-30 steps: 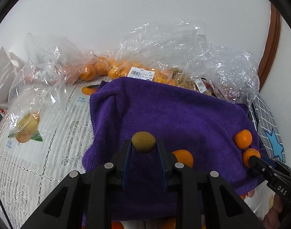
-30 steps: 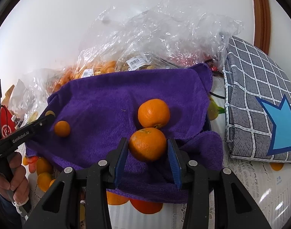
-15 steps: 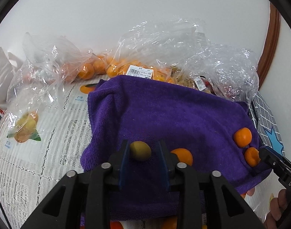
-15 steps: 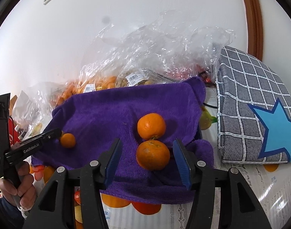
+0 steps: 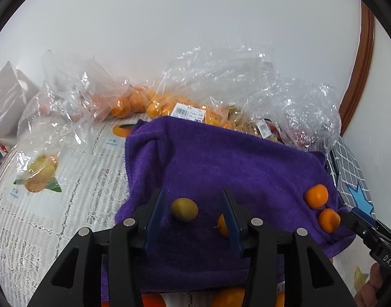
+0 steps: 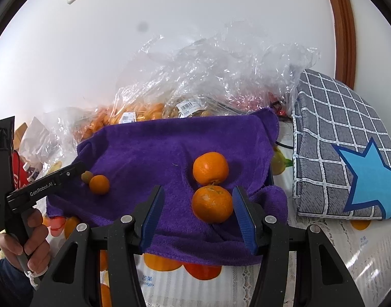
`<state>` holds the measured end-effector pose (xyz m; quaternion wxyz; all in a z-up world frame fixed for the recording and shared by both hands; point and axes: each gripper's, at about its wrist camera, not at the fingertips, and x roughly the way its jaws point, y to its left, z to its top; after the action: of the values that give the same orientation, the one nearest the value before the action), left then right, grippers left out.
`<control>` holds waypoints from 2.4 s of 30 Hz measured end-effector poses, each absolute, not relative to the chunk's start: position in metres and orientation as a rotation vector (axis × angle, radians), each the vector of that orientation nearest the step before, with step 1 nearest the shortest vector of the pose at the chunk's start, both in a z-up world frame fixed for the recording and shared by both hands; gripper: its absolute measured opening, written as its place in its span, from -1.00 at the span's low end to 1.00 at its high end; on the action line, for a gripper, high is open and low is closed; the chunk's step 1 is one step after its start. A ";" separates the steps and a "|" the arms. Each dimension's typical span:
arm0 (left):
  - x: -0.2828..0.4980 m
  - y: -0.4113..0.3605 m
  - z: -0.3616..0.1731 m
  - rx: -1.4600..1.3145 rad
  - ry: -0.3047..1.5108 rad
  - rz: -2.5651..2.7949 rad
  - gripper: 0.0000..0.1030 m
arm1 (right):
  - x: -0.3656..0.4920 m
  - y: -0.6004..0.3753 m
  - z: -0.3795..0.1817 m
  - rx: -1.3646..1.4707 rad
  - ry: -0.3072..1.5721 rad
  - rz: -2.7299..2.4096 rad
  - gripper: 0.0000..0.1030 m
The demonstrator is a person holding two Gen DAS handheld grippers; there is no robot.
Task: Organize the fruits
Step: 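Open the right tool onto the towel while the left tool releases the yellow-green fruit, then grasp another large orange with the right tool while the left tool approaches an orange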
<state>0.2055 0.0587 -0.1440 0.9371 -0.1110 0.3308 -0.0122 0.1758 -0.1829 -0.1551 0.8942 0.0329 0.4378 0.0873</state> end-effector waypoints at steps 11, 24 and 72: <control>0.185 0.072 -0.131 -0.270 0.614 -0.008 -0.16 | 0.126 -0.164 -0.133 0.105 0.926 0.228 0.07; 0.141 0.082 -0.128 -0.262 0.602 -0.020 -0.13 | 0.073 -0.107 -0.173 0.053 1.100 0.357 0.07; 0.142 0.059 -0.161 -0.258 0.893 -0.186 -0.40 | 0.080 -0.176 -0.176 0.078 1.093 0.198 -0.21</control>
<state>0.1416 0.0595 -0.1612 0.8898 -0.1242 0.4298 -0.0897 0.0798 -0.1763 -0.1755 0.8490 0.0369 0.5187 0.0938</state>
